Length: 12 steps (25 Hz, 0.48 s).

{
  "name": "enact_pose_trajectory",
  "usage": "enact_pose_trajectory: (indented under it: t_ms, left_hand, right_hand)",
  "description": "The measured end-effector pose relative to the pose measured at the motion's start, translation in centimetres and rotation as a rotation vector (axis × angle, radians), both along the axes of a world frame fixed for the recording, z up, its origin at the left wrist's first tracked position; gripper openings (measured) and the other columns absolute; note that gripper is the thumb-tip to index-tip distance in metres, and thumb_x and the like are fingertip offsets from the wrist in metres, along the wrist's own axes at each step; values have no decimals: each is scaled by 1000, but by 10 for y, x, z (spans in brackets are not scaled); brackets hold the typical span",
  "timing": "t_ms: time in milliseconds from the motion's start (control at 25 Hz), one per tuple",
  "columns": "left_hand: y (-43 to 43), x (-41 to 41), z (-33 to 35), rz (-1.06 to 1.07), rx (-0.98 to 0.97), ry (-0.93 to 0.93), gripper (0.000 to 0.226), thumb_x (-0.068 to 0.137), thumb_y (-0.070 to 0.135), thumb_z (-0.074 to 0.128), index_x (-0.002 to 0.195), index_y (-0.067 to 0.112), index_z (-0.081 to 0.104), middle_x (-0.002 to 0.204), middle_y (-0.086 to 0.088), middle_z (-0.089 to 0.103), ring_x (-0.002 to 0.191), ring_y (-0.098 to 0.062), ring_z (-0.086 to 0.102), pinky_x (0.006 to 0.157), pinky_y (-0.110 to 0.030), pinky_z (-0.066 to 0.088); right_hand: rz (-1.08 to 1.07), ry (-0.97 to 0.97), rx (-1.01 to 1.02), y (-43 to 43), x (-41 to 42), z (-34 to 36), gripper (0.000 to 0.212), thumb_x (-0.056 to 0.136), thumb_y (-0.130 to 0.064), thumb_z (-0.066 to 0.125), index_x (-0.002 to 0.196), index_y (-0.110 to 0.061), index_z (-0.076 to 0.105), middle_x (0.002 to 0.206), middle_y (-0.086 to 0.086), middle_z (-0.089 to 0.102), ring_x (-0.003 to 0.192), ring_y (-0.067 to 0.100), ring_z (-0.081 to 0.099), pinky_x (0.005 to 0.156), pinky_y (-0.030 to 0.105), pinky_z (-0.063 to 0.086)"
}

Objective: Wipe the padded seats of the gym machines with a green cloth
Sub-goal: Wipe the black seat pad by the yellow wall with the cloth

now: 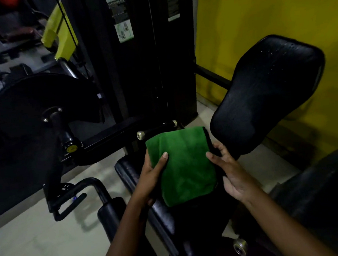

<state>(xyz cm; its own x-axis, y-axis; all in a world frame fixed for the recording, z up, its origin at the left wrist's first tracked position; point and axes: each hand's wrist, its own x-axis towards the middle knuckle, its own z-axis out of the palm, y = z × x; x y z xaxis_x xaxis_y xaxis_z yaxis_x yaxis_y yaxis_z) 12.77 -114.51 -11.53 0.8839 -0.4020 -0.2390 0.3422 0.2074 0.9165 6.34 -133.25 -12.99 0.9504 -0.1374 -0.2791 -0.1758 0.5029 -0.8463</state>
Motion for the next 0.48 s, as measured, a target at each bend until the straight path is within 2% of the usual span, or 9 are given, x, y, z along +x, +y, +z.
enact_pose_trajectory:
  t_ms: [40,120,200,280,400,480]
  left_hand:
    - [-1,0,-4,-33,-23,57,50,79,17,62,125,28,46,120,-5,63,106,-22,65,86,-39,56]
    - [0,0,-12,-106,20,49,67,72,7,68,131,25,42,121,-6,62,109,-24,64,87,-42,55]
    - [0,4,-21,-157,91,24,74,71,-3,70,132,26,40,123,-4,61,110,-22,63,88,-40,55]
    - [-6,9,-28,-161,140,48,74,73,-7,70,133,24,40,123,-4,60,107,-19,64,85,-35,57]
    - [-23,21,-34,-140,165,112,72,70,-9,71,130,20,43,123,-10,61,100,-18,65,74,-29,58]
    - [-41,32,-34,-192,158,143,72,70,-8,72,129,23,45,119,-7,63,100,-18,66,74,-29,57]
  right_hand:
    - [40,57,37,1,-2,-6,94,43,-42,90,125,-25,47,118,3,65,108,18,62,86,32,53]
    - [138,141,-45,3,-5,-16,75,64,-28,83,130,-19,48,119,6,66,109,22,62,90,34,52]
    - [50,212,-143,2,-2,-19,61,74,-12,74,130,-17,49,118,8,65,106,23,63,86,35,53]
    - [-78,231,-135,-4,0,-22,63,76,-5,70,132,-20,46,123,11,60,103,22,63,76,31,54]
    - [-71,293,95,-20,1,-25,52,79,-17,67,128,-18,51,116,11,65,95,19,66,69,27,55]
    - [52,357,274,-40,-1,-19,40,75,-28,64,111,-12,65,108,11,70,92,21,69,73,32,57]
